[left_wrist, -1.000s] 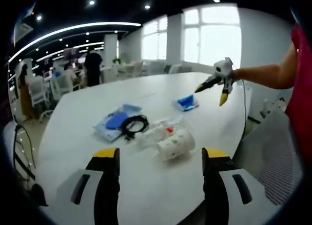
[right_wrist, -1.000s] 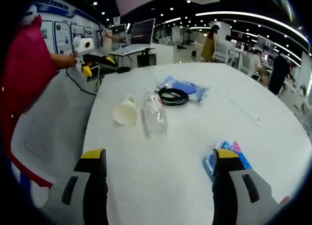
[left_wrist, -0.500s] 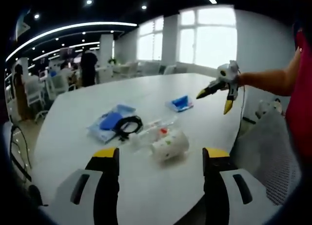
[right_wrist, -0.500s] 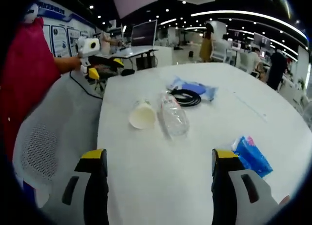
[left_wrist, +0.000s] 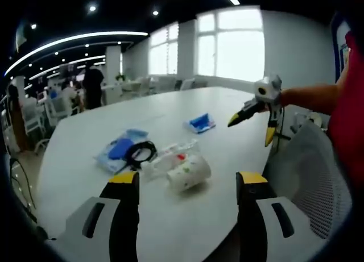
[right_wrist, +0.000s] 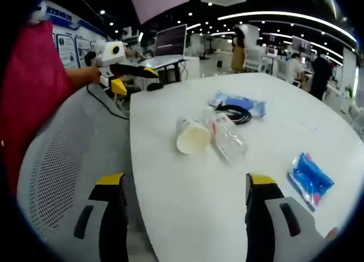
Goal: Arrange the tabletop items into an orderly group along one side of the table until the central work area is clear of visible clutter.
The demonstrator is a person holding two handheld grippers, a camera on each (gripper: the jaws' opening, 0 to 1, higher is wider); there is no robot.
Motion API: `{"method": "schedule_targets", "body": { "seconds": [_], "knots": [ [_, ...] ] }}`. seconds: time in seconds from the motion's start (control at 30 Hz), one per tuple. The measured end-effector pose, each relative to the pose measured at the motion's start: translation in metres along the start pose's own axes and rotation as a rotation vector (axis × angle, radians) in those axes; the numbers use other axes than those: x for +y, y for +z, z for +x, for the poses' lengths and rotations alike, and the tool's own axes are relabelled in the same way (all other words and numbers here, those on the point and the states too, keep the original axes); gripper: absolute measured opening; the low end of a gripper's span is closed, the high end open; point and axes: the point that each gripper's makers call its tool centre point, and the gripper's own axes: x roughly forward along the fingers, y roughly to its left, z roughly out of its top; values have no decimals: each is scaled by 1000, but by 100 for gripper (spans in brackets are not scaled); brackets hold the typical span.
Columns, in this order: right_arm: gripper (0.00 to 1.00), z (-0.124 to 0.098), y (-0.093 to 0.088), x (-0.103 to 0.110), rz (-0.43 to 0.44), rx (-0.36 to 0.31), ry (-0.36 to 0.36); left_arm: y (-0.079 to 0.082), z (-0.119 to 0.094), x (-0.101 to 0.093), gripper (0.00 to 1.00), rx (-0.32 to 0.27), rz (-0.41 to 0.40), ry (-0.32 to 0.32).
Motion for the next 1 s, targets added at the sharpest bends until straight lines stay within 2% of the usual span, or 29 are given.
{"method": "schedule_targets", "body": {
  "seconds": [0.33,0.53,0.77,1.0],
  "knots": [
    [85,11,-2,31,24,7,-15,4,-1,-8,67,-23,8,-37],
    [86,12,5,43,33,6,-60,3,0,-10,66,-19,7,-48],
    [86,12,11,45,61,-15,-122,2,0,-12,66,-14,16,-58],
    [86,12,9,37,85,-5,-215,0,2,-16,66,4,33,-73]
  ]
}}
